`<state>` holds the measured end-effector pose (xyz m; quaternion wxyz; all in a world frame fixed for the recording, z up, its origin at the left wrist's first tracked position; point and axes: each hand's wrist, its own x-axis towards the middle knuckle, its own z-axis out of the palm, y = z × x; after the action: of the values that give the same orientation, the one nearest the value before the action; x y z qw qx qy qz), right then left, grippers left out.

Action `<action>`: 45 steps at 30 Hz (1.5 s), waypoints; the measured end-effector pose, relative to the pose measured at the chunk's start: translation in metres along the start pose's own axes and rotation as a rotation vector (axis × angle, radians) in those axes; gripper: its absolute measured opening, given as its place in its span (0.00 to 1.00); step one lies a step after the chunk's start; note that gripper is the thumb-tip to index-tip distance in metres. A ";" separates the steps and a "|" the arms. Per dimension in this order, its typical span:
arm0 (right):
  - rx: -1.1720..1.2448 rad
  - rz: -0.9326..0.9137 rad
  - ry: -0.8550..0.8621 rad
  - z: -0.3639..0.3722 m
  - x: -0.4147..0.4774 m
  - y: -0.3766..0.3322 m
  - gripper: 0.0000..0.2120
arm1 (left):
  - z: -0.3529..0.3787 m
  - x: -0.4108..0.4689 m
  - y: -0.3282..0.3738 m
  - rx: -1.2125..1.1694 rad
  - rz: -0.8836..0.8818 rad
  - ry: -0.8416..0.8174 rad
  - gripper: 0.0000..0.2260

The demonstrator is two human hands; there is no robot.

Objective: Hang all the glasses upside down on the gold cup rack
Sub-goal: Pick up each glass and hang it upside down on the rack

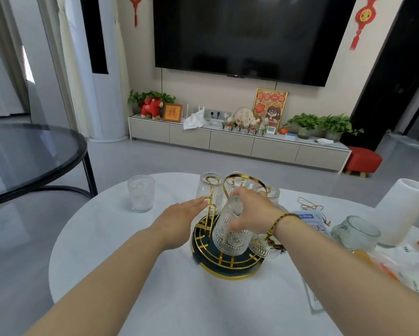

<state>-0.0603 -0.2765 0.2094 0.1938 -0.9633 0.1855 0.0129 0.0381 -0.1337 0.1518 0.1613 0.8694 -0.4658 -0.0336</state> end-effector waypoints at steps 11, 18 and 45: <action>-0.117 0.007 -0.037 0.025 0.016 0.007 0.37 | 0.001 0.001 0.002 0.007 -0.015 -0.008 0.32; -0.087 0.004 -0.099 0.026 0.012 0.007 0.40 | -0.001 0.000 0.007 0.000 -0.044 -0.044 0.30; 0.568 -0.072 0.016 0.172 0.091 -0.070 0.27 | 0.101 -0.104 -0.140 -0.007 -0.657 0.100 0.31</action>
<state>0.0581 -0.1837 0.0674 0.4549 -0.8763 0.1490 -0.0539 0.0708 -0.0017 0.0031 0.1673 0.9732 -0.1521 -0.0428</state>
